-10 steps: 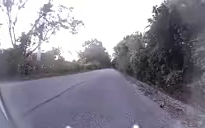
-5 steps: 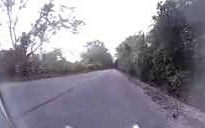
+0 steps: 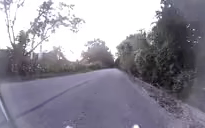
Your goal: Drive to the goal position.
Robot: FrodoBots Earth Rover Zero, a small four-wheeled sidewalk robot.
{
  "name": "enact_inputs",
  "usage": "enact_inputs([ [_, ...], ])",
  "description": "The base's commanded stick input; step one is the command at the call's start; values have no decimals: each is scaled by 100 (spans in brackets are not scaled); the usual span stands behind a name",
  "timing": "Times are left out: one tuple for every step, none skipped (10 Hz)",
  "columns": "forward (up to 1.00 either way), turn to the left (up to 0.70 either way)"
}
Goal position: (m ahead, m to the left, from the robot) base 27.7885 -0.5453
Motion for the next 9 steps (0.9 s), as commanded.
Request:
enact_inputs([
  [70,0],
  [70,0],
  [70,0],
  [70,0],
  [70,0],
  [70,0],
  [70,0],
  [70,0],
  [70,0],
])
